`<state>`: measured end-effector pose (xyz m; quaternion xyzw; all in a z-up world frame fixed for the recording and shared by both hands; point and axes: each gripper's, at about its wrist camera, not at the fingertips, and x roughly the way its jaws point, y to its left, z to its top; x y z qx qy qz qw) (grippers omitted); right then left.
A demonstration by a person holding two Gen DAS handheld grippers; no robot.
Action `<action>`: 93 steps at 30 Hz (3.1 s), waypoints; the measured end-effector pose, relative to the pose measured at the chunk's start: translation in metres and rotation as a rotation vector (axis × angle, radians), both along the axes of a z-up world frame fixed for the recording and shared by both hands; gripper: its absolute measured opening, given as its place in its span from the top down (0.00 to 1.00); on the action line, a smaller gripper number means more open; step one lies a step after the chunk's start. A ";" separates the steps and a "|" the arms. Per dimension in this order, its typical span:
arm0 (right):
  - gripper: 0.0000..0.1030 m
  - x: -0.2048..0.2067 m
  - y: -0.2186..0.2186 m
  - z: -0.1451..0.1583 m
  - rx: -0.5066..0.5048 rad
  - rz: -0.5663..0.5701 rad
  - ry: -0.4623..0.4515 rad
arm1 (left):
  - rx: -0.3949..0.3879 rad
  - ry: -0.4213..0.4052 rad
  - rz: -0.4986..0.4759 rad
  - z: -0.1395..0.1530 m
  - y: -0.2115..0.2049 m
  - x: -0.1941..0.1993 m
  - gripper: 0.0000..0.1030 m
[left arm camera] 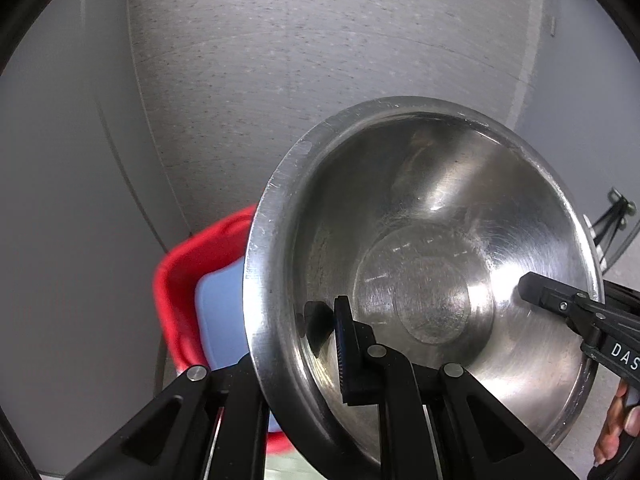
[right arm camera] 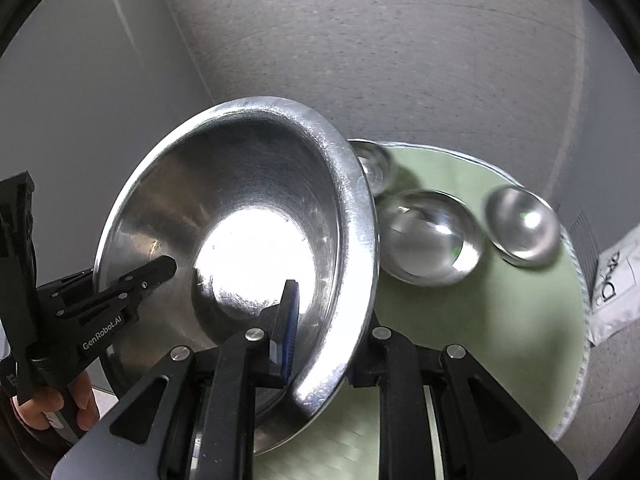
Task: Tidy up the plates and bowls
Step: 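Grasp the large steel bowl rim with the right gripper and lift, then lower the large steel bowl onto the plate in the red basin, release, then move the right gripper to the rim of a small steel bowl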
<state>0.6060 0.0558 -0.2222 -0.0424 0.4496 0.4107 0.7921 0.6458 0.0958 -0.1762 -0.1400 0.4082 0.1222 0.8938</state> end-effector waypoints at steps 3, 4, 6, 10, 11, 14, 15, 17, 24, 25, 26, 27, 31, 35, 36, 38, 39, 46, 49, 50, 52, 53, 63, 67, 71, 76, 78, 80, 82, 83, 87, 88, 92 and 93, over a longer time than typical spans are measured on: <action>0.82 -0.001 0.035 -0.003 -0.004 0.008 0.004 | 0.000 0.006 0.008 -0.005 0.023 -0.001 0.93; 0.82 0.000 0.042 -0.005 -0.006 0.008 0.008 | 0.000 0.008 0.008 -0.008 0.029 -0.002 0.93; 0.82 0.000 0.059 -0.010 -0.015 0.008 0.019 | -0.004 0.020 0.006 -0.014 0.044 -0.001 0.93; 0.82 0.005 0.084 -0.028 -0.039 0.000 0.053 | -0.018 0.051 -0.004 -0.026 0.065 0.008 0.93; 0.82 0.004 0.087 -0.030 -0.045 -0.002 0.059 | -0.025 0.064 -0.008 -0.030 0.069 0.010 0.93; 0.82 0.011 0.098 -0.045 -0.071 -0.010 0.088 | -0.035 0.097 -0.020 -0.040 0.074 0.015 0.93; 0.82 0.010 0.102 -0.050 -0.087 -0.014 0.097 | -0.036 0.107 -0.026 -0.043 0.074 0.015 0.93; 0.82 0.011 0.107 -0.056 -0.105 -0.016 0.103 | -0.035 0.123 -0.028 -0.048 0.075 0.022 0.93; 0.82 0.016 0.123 -0.082 -0.163 -0.026 0.135 | -0.055 0.190 -0.048 -0.063 0.079 0.050 0.92; 0.82 0.017 0.125 -0.086 -0.174 -0.028 0.139 | -0.055 0.203 -0.053 -0.066 0.079 0.056 0.92; 0.82 0.016 0.128 -0.086 -0.178 -0.029 0.140 | -0.054 0.210 -0.054 -0.066 0.079 0.061 0.91; 0.82 0.017 0.130 -0.089 -0.187 -0.032 0.143 | -0.052 0.217 -0.055 -0.063 0.082 0.073 0.91; 0.81 0.019 0.138 -0.092 -0.212 -0.041 0.136 | -0.058 0.216 -0.052 -0.066 0.085 0.084 0.87; 0.79 0.016 0.143 -0.090 -0.216 -0.046 0.135 | -0.085 0.211 -0.062 -0.064 0.087 0.076 0.77; 0.79 0.007 0.142 -0.086 -0.216 -0.047 0.131 | -0.088 0.209 -0.061 -0.064 0.090 0.073 0.73; 0.78 0.004 0.141 -0.084 -0.219 -0.052 0.130 | -0.074 0.212 -0.059 -0.060 0.086 0.074 0.56; 0.77 0.002 0.140 -0.085 -0.221 -0.053 0.128 | -0.070 0.208 -0.061 -0.062 0.086 0.072 0.52; 0.55 0.001 0.135 -0.074 -0.196 -0.063 0.096 | -0.009 0.133 -0.040 -0.036 0.072 0.062 0.12; 0.49 0.001 0.129 -0.068 -0.181 -0.077 0.087 | -0.002 0.125 -0.029 -0.033 0.070 0.054 0.11; 0.48 0.002 0.127 -0.066 -0.176 -0.083 0.087 | 0.001 0.125 -0.017 -0.031 0.070 0.051 0.11; 0.43 0.000 0.120 -0.058 -0.156 -0.098 0.078 | -0.005 0.110 -0.002 -0.025 0.072 0.043 0.11; 0.41 0.000 0.116 -0.054 -0.149 -0.103 0.071 | -0.008 0.093 0.003 -0.019 0.070 0.041 0.11; 0.29 -0.006 0.043 0.011 -0.012 -0.183 -0.029 | 0.009 -0.132 -0.021 0.061 0.027 0.010 0.01; 0.25 0.004 -0.001 0.036 0.032 -0.220 -0.075 | 0.026 -0.185 -0.070 0.084 -0.015 0.007 0.01; 0.22 0.022 -0.046 0.046 0.052 -0.240 -0.098 | 0.030 -0.206 -0.097 0.096 -0.059 0.012 0.01; 0.21 0.071 -0.105 0.040 0.054 -0.224 -0.095 | 0.042 -0.189 -0.079 0.098 -0.123 0.038 0.01; 0.21 0.091 -0.123 0.035 0.048 -0.201 -0.084 | 0.028 -0.172 -0.059 0.095 -0.150 0.056 0.01; 0.21 0.111 -0.140 0.029 0.033 -0.172 -0.082 | 0.006 -0.152 -0.040 0.092 -0.179 0.074 0.01; 0.21 0.133 -0.153 0.021 0.011 -0.135 -0.081 | -0.006 -0.132 -0.016 0.090 -0.202 0.091 0.01; 0.21 0.140 -0.156 0.017 -0.001 -0.121 -0.079 | -0.005 -0.124 0.000 0.089 -0.215 0.098 0.01; 0.22 0.178 -0.174 -0.001 -0.032 -0.071 -0.054 | -0.033 -0.070 0.064 0.087 -0.246 0.127 0.01; 0.22 0.184 -0.176 -0.004 -0.034 -0.064 -0.048 | -0.046 -0.059 0.076 0.085 -0.252 0.134 0.01; 0.22 0.215 -0.184 -0.023 -0.044 -0.047 -0.019 | -0.066 -0.004 0.110 0.074 -0.265 0.172 0.01; 0.22 0.221 -0.185 -0.028 -0.048 -0.044 -0.009 | -0.064 0.008 0.120 0.074 -0.267 0.177 0.01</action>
